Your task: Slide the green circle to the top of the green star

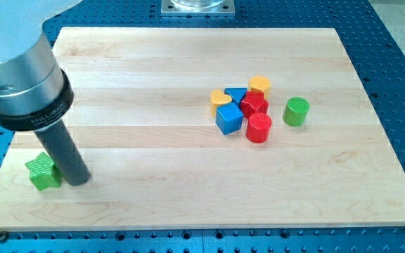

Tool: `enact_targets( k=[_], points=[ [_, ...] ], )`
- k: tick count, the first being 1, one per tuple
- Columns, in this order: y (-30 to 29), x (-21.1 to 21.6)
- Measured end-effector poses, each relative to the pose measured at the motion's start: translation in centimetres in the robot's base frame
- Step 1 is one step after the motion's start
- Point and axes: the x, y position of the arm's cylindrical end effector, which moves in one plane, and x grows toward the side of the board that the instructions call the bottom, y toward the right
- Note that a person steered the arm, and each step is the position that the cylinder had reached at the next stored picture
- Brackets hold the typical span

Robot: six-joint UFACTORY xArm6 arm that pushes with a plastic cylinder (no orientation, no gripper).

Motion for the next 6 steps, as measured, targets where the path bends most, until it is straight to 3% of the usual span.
enact_targets(
  k=[1,3,4,5,6],
  points=[
    [6.7,1.5],
    [26.4,-1.7],
    [32.7,-4.6],
    [37.3,-10.6],
    [39.8,-13.0]
  ],
)
